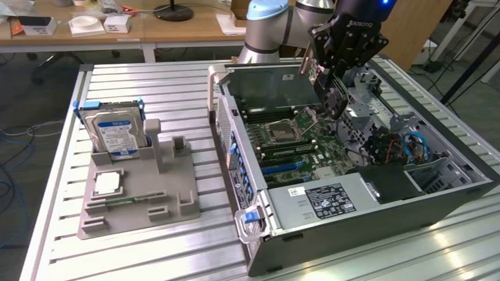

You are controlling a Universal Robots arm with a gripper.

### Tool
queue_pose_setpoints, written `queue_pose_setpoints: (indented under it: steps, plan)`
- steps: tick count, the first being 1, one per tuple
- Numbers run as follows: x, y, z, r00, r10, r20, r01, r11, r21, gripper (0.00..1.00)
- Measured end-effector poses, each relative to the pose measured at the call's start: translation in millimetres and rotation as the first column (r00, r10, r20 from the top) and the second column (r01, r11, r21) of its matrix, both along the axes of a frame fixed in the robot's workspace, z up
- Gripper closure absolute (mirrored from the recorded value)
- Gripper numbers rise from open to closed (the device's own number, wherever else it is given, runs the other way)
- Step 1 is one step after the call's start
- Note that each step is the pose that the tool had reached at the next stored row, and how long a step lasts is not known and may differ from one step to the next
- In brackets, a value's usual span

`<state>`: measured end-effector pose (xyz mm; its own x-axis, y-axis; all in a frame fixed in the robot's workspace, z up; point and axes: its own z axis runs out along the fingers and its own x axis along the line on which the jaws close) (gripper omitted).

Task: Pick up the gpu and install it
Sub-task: 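Insert the gpu into the slot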

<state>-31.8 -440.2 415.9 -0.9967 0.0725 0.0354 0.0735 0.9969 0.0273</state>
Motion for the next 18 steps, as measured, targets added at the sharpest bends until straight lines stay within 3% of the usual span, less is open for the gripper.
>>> queue_pose_setpoints:
  steps: [18]
  plan:
    - [0.0,0.0,0.0,0.9999,0.010,0.0000,-0.010,0.9999,0.0000,0.74]
